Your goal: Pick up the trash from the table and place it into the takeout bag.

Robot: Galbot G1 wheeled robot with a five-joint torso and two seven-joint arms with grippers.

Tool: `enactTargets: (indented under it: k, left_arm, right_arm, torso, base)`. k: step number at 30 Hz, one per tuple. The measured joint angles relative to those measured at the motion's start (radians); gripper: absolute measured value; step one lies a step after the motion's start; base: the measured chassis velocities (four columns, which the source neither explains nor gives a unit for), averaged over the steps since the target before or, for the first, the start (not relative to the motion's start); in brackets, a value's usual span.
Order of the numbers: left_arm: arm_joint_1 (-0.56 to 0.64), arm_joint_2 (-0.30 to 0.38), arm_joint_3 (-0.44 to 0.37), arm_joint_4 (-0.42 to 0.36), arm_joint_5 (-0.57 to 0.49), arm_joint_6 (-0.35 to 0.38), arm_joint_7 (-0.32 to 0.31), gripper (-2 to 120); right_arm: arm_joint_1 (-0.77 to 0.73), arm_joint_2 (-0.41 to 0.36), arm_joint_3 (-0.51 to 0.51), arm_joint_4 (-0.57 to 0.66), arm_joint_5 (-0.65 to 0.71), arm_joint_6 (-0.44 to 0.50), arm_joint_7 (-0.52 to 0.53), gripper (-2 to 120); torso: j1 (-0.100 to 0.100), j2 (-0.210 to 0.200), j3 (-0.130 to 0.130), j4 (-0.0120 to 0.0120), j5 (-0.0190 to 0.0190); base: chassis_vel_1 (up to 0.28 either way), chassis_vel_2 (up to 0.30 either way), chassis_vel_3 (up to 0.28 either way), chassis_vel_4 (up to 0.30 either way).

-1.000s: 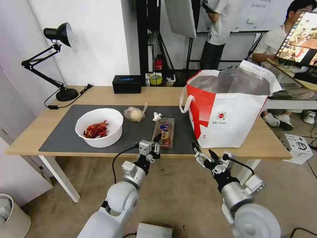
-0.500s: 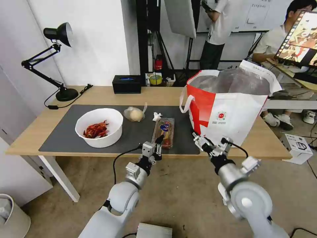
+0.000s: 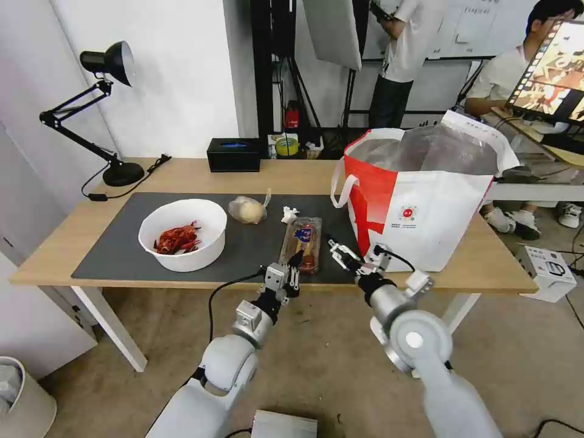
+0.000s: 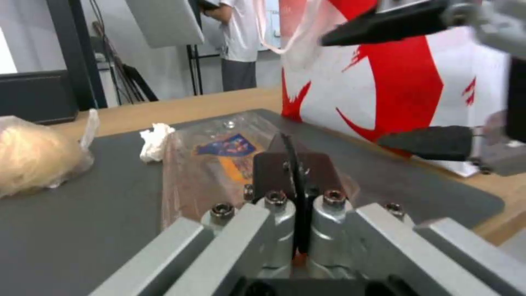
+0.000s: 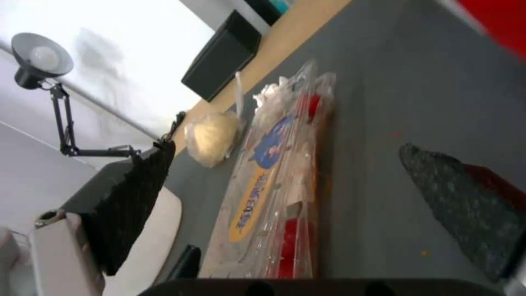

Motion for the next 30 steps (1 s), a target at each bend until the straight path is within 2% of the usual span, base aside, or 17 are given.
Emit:
enactTargets:
  k: [15, 30]
  left_arm:
    - [-0.001, -0.009, 0.007, 0.037, 0.006, -0.017, 0.003, 0]
    - [-0.006, -0.011, 0.007, 0.055, 0.002, -0.025, 0.003, 0]
  right_arm:
    - [0.074, 0.077, -0.022, -0.116, -0.014, 0.005, -0.004, 100]
    - [0.111, 0.133, -0.05, -0.173, -0.057, 0.008, -0.014, 100]
  torso:
    - [0.0, 0.0, 0.0, -0.0001, 0.0001]
    - [0.0, 0.0, 0.0, -0.0001, 0.0]
  base:
    - [0.0, 0.0, 0.0, 0.0]
    - [0.0, 0.0, 0.0, 0.0]
